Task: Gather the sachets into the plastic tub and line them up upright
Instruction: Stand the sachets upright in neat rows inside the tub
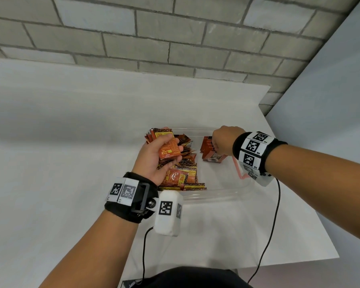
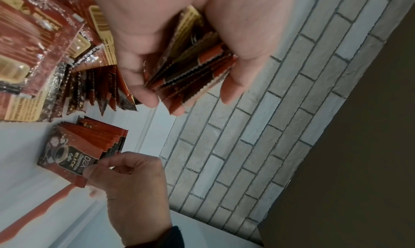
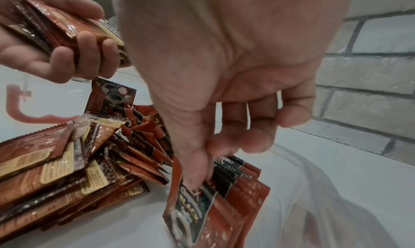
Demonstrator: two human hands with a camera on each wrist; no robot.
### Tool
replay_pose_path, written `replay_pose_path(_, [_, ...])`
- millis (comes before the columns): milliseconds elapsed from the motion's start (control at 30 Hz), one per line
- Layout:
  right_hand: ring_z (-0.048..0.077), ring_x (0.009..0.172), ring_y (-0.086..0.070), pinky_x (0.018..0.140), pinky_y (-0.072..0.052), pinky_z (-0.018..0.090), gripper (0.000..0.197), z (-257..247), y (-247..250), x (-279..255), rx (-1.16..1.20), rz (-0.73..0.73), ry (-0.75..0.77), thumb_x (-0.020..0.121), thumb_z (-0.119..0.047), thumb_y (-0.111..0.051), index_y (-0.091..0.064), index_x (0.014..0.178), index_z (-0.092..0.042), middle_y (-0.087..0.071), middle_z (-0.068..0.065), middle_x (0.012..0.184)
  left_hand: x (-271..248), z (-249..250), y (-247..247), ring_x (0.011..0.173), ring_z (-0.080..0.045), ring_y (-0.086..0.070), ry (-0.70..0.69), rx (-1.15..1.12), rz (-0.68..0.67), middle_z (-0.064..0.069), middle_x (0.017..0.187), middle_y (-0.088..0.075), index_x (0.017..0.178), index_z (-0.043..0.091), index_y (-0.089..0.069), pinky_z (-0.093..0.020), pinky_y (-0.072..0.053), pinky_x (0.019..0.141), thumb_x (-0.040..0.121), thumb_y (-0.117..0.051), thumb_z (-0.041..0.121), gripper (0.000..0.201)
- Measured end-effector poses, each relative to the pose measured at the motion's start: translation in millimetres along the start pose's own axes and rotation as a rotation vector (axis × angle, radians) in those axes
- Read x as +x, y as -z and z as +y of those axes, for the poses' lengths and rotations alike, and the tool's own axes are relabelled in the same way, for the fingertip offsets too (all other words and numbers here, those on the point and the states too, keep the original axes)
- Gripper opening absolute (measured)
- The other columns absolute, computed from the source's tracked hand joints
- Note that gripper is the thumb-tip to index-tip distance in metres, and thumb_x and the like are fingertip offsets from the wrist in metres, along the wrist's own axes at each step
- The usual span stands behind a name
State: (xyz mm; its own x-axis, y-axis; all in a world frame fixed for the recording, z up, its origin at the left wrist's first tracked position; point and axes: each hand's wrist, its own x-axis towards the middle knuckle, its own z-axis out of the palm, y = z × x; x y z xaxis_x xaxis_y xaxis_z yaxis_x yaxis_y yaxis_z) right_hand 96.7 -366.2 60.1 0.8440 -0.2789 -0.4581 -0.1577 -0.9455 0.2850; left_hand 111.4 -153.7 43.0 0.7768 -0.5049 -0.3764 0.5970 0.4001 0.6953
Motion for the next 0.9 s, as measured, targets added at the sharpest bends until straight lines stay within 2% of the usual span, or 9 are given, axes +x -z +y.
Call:
replay_pose_path(133, [0.016, 0.054, -0.042, 0.047, -0.031, 0.021, 0.008, 1, 2, 1, -0.054, 0.020, 0.021, 0.086, -0.006, -0.059, -0.066, 0.087, -0.008, -0.046, 0.001, 0.065, 0, 1, 0, 0.076, -0.020, -0.066, 0.001, 0.004, 0.003, -0.006, 0.083, -0.069, 0.087, 0.012, -0.064, -0.036, -0.051, 0.073, 0.088, -0.061, 0.018, 0.007])
replay_pose_path(200, [0.016, 0.053, -0.040, 0.048, -0.029, 0.022, 0.006, 2, 2, 1, -0.077, 0.030, 0.023, 0.086, -0.008, -0.060, -0.062, 0.081, -0.010, -0.046, 0.001, 0.067, 1, 1, 0, 0.076, -0.020, -0.066, 0.001, 0.012, 0.004, -0.006, 0.083, -0.069, 0.086, 0.013, -0.064, -0.036, -0.051, 0.072, 0.089, -0.061, 0.018, 0.007])
replay_pose_path(267, [0.015, 0.054, -0.039, 0.054, -0.031, 0.025, 0.014, 2, 1, 1, -0.102, 0.050, 0.024, 0.087, -0.011, -0.060, -0.053, 0.075, -0.011, -0.040, 0.000, 0.065, 1, 1, 0, 0.076, -0.019, -0.067, 0.004, 0.018, 0.005, -0.006, 0.084, -0.069, 0.087, 0.013, -0.064, -0.036, -0.052, 0.071, 0.089, -0.061, 0.018, 0.007])
replay_pose_path(367, [0.020, 0.069, -0.049, 0.067, -0.035, 0.030, 0.008, 3, 0, 0, -0.102, 0.065, 0.015, 0.088, -0.015, -0.062, -0.059, 0.093, -0.010, -0.040, -0.001, 0.068, 1, 0, 1, 0.076, -0.020, -0.066, 0.009, 0.016, 0.006, -0.006, 0.085, -0.069, 0.088, 0.013, -0.064, -0.035, -0.052, 0.070, 0.089, -0.060, 0.018, 0.007])
replay_pose_path(500, [0.023, 0.075, -0.052, 0.069, -0.037, 0.030, 0.018, 5, -1, -1, -0.078, 0.056, 0.023, 0.086, -0.021, -0.065, -0.061, 0.099, -0.009, -0.049, 0.002, 0.077, 0, 0, 1, 0.075, -0.020, -0.066, 0.011, 0.004, 0.004, -0.007, 0.083, -0.068, 0.087, 0.012, -0.064, -0.037, -0.051, 0.073, 0.089, -0.060, 0.018, 0.007])
replay_pose_path(600, [0.023, 0.078, -0.054, 0.068, -0.040, 0.030, 0.022, 8, 0, -2, -0.032, 0.055, 0.035, 0.085, -0.025, -0.067, -0.061, 0.100, -0.010, -0.057, 0.006, 0.090, -1, -2, -1, 0.073, -0.022, -0.066, 0.019, -0.017, -0.002, -0.010, 0.081, -0.068, 0.086, 0.011, -0.063, -0.037, -0.052, 0.074, 0.090, -0.058, 0.017, 0.009])
replay_pose_path(700, [0.023, 0.080, -0.054, 0.064, -0.042, 0.028, 0.020, 14, 3, -7, 0.092, 0.081, 0.037, 0.085, -0.026, -0.068, -0.060, 0.096, -0.012, -0.061, 0.007, 0.096, 0, -3, -1, 0.074, -0.025, -0.067, 0.041, -0.047, -0.019, -0.012, 0.083, -0.067, 0.089, 0.009, -0.059, -0.036, -0.056, 0.071, 0.090, -0.054, 0.013, 0.007])
replay_pose_path(800, [0.018, 0.079, -0.054, 0.057, -0.039, 0.024, 0.015, 22, 6, -15, 0.320, 0.106, 0.021, 0.085, -0.028, -0.068, -0.059, 0.089, -0.016, -0.060, 0.004, 0.094, -1, -4, -1, 0.075, -0.027, -0.068, 0.074, -0.070, -0.059, -0.015, 0.084, -0.068, 0.092, 0.006, -0.057, -0.036, -0.058, 0.069, 0.090, -0.051, 0.009, 0.007])
replay_pose_path(900, [0.012, 0.076, -0.054, 0.062, -0.043, 0.024, 0.018, 28, 7, -30, 0.674, 0.142, 0.042, 0.086, -0.035, -0.067, -0.063, 0.091, -0.017, -0.061, -0.001, 0.090, -1, -8, -3, 0.079, -0.028, -0.069, 0.108, -0.046, -0.094, -0.016, 0.086, -0.070, 0.097, 0.003, -0.057, -0.039, -0.058, 0.073, 0.089, -0.052, 0.006, 0.010])
